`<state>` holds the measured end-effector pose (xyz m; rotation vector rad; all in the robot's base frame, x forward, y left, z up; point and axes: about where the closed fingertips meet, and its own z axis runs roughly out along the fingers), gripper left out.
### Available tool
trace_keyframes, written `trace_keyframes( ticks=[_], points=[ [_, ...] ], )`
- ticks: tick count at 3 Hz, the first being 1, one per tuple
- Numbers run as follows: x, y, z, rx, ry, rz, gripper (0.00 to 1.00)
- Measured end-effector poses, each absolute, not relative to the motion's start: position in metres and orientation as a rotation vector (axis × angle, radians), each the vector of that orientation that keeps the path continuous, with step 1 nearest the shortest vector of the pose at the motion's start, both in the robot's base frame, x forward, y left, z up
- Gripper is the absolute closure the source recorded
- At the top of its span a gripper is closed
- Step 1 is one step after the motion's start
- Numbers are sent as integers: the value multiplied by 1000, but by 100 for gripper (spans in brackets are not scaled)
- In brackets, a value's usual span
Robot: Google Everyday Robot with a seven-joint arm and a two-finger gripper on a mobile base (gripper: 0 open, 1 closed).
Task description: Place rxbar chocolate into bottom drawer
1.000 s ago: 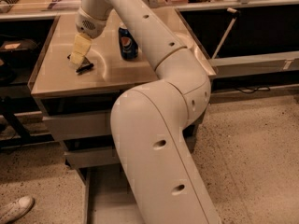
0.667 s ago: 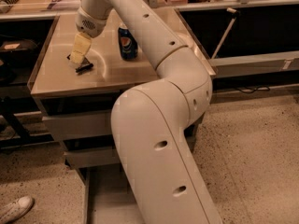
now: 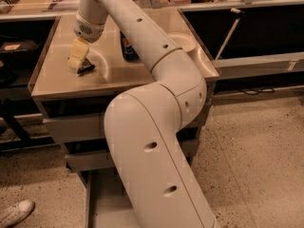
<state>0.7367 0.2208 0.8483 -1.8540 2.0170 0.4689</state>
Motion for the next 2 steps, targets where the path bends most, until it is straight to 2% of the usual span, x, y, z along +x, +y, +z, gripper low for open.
trace_keyframes(
  ticks=[2],
  points=[
    [740, 234, 830, -1858, 2050, 483, 0]
  ],
)
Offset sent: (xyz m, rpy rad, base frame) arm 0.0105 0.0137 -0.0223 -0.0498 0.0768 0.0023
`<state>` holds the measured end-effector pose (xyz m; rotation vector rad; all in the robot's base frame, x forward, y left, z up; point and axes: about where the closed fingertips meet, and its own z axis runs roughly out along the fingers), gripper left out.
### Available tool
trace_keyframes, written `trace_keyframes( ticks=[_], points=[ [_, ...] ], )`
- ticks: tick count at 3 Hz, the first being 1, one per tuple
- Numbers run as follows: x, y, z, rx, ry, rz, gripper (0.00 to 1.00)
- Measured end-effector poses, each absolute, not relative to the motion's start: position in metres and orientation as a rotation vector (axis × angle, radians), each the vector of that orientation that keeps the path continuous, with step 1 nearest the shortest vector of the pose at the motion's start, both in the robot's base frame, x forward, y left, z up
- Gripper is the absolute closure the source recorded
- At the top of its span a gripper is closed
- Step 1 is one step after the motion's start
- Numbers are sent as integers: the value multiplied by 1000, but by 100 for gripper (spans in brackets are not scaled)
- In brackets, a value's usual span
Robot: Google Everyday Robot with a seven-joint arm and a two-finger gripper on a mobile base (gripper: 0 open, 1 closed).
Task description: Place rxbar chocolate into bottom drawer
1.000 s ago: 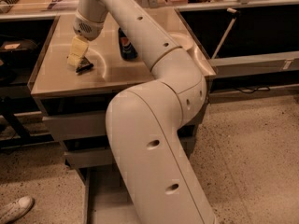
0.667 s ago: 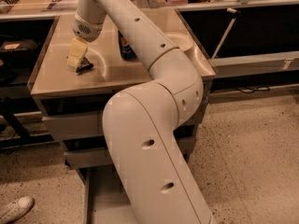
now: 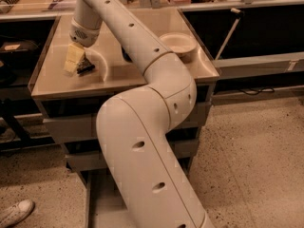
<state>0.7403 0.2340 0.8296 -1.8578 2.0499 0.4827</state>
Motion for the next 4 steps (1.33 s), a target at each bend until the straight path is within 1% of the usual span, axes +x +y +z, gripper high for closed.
trace_keyframes(
  ticks=[2, 3, 4],
  points=[
    [745, 243, 810, -1863, 2071, 497, 0],
    [746, 243, 810, -1863, 2071, 497, 18],
    [746, 243, 810, -1863, 2071, 497, 42]
  ],
)
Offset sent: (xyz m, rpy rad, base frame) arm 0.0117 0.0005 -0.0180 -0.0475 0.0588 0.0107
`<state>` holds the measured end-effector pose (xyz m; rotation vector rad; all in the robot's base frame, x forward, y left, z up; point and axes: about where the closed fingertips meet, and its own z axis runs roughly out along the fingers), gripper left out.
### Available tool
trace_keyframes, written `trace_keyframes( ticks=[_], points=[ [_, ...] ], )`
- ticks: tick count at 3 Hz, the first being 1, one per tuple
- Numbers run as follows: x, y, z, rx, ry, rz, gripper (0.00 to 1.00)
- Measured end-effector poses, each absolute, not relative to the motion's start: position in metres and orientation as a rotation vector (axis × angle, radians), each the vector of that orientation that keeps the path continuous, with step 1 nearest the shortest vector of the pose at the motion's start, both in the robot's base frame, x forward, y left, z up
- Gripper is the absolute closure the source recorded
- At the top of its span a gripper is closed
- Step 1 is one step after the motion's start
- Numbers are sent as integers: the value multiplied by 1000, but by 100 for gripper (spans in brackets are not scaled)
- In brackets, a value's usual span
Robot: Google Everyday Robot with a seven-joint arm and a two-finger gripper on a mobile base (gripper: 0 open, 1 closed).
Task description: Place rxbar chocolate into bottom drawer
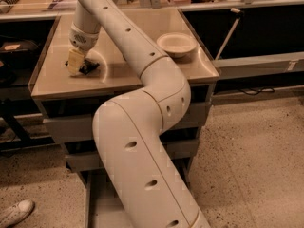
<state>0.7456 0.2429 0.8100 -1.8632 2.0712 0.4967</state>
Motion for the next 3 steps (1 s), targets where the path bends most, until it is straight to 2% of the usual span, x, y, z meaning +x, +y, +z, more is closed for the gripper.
trace_keyframes(
  ticks=[2, 3],
  points=[
    [746, 243, 810, -1863, 2071, 497, 88],
    [746, 243, 810, -1863, 2071, 497, 100]
  ],
)
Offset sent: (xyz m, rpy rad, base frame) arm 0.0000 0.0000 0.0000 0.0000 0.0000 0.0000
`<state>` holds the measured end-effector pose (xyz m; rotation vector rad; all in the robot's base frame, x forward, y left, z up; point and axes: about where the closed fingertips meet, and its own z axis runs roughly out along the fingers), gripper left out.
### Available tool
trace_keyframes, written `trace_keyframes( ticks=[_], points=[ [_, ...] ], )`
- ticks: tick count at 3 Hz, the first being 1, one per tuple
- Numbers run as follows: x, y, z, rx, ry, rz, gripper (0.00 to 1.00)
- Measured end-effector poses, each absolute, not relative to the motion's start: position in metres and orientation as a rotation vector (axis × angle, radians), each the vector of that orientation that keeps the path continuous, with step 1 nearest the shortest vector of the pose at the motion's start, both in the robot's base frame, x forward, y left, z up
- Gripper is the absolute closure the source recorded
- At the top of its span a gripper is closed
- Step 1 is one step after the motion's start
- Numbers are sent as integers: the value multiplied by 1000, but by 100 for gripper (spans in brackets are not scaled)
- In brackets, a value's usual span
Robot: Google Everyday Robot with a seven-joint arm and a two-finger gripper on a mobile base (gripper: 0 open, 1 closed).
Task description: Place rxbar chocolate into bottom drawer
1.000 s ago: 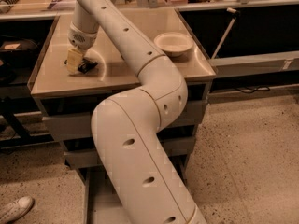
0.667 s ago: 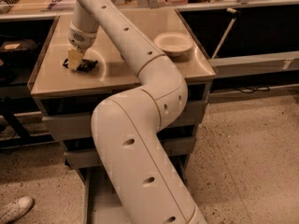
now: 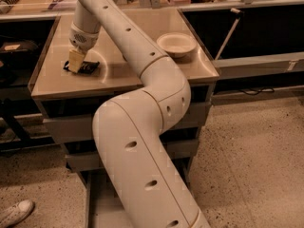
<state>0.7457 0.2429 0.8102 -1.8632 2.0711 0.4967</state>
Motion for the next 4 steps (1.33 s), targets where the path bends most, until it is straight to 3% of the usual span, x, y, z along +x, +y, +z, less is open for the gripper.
trace_keyframes(
  ticks=[2, 4],
  points=[
    [749, 238, 824, -1832, 2037, 483, 100],
    [720, 218, 868, -1676, 1989, 530, 100]
  ],
)
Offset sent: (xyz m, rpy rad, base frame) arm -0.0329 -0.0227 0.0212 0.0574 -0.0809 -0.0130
